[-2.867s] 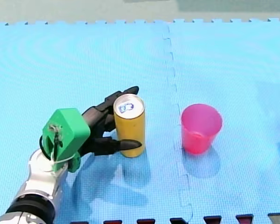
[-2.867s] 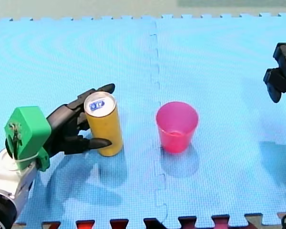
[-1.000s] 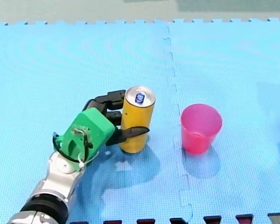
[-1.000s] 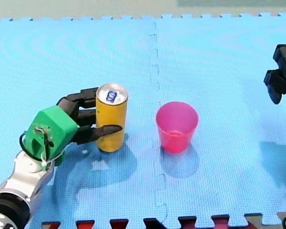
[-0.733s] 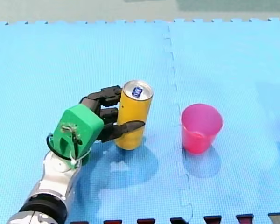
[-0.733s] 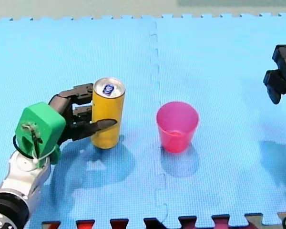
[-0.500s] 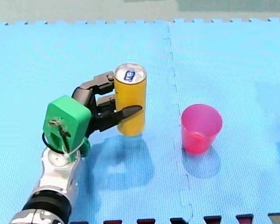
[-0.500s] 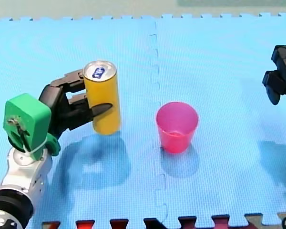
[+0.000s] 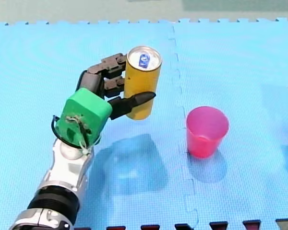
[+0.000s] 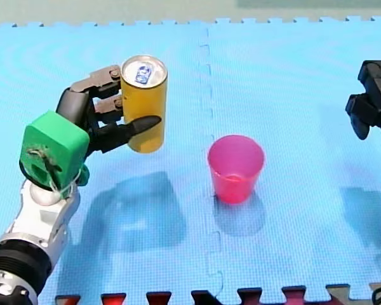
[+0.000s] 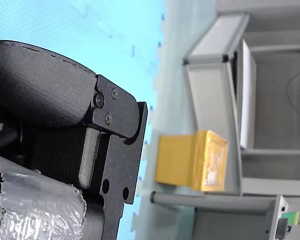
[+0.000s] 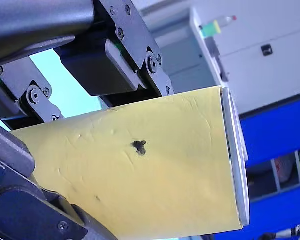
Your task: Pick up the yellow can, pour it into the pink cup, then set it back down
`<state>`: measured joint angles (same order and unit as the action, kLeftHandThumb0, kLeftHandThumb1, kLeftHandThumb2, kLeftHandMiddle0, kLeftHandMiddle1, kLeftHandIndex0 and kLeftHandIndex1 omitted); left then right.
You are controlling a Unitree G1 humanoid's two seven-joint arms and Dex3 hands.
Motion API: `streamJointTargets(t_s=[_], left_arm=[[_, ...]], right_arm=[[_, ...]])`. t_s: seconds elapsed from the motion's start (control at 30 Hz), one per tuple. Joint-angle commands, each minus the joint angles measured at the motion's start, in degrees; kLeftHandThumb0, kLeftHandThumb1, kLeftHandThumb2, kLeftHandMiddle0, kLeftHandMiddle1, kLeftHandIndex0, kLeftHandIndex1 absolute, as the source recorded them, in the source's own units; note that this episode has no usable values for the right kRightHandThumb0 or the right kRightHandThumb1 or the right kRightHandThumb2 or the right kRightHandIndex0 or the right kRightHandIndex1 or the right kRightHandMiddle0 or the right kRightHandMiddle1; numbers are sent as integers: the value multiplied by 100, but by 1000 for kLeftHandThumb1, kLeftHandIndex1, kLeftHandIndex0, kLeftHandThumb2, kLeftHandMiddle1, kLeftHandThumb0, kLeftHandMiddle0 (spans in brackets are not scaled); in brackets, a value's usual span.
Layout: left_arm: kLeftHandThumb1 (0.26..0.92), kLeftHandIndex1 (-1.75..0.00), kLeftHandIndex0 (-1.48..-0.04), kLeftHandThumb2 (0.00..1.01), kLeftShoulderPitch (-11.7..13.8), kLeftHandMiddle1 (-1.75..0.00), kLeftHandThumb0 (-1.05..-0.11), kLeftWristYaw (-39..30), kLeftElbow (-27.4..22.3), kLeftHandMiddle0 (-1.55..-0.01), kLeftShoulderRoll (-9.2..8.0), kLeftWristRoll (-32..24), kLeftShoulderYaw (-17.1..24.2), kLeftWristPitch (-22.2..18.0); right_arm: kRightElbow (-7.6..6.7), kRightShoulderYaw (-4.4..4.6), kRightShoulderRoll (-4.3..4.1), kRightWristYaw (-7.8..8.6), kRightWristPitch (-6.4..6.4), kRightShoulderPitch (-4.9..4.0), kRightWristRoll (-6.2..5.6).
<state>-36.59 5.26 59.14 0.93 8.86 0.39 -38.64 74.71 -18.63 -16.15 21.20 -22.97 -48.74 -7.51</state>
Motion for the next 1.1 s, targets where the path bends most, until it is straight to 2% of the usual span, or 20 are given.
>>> streamJointTargets(t_s=[0.0, 0.33, 0.53, 0.9, 1.07], left_arm=[[758, 0, -1242, 0, -113, -10, -361, 502, 78, -1414, -120, 403, -216, -145], [759, 0, -1230, 1, -241, 0, -376, 1650, 216, -1400, -266, 1346, -771, -65], [763, 0, -1206, 1, -292, 0, -393, 1914, 205, -1362, -333, 1636, -1041, 112], [774, 0, -1186, 3, -408, -1, -414, 2406, 341, -1353, -420, 2100, -1517, 155], [775, -8, -1203, 1, -539, 0, -411, 2944, 317, -1343, -459, 2602, -1905, 229]], right_arm=[[-5, -41, 16, 6, 23, -32, -46], [-2, -59, 32, 13, 38, -42, -45], [3, -71, 45, 18, 44, -52, -48], [9, -75, 69, 31, 45, -61, -40], [9, -69, 78, 31, 45, -67, -33]])
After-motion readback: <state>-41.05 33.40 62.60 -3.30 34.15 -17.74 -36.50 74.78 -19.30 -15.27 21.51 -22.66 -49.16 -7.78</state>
